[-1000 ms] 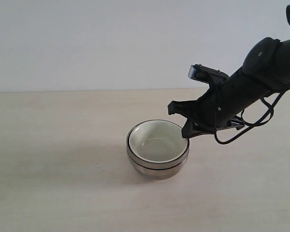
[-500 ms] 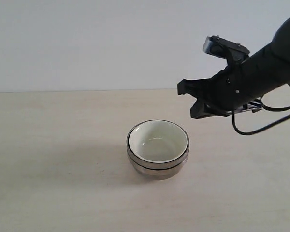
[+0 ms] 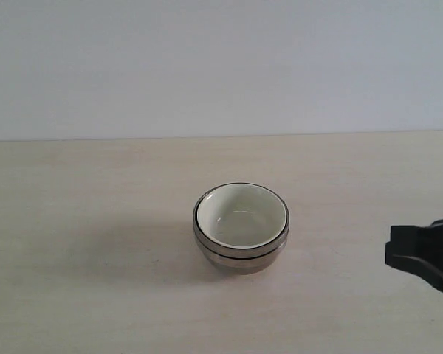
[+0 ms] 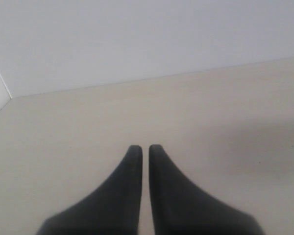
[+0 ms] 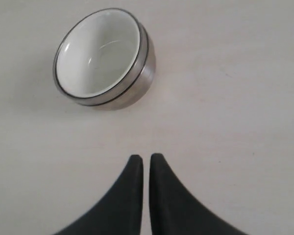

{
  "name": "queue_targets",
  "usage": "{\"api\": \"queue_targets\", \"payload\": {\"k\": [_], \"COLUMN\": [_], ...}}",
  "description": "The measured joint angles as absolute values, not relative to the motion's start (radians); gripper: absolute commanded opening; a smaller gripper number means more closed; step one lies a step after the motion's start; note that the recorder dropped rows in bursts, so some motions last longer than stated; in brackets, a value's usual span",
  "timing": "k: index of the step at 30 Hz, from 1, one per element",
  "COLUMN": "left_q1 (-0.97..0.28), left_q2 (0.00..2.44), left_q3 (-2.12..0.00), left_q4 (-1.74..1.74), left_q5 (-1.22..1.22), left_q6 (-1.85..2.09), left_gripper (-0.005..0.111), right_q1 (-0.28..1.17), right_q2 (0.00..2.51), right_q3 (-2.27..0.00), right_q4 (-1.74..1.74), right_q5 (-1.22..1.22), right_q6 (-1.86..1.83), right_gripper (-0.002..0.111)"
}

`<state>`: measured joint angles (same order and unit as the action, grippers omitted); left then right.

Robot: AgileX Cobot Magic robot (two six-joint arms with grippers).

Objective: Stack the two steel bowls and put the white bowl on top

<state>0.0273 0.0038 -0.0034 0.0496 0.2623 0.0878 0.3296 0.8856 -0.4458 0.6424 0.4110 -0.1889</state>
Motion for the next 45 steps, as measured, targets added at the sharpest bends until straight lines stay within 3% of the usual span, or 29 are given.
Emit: {"api": "queue_targets", "payload": {"k": [21, 33, 45], "left_q1": [0.027, 0.027, 0.027], "left_q2": [0.004, 0.004, 0.004], "left_q3": [-0.003, -0.003, -0.003], "left_q4": [0.05, 0.05, 0.05], "left_q5": [0.262, 0.262, 0.262], "left_q6": [0.088, 0.088, 0.088], "left_gripper": [0.004, 0.004, 0.004], "right_q1": [0.33, 0.33, 0.322], "right_q2": [0.788, 0.293, 0.01], "right_q3": [-0.414, -0.041, -0.005], "right_q4": [0.63, 0.63, 0.63], "right_q5": [0.385, -0.008, -0.079], "right_q6": [-0.227, -0.232, -0.363], "right_gripper": [0.001, 0.001, 0.001]}}
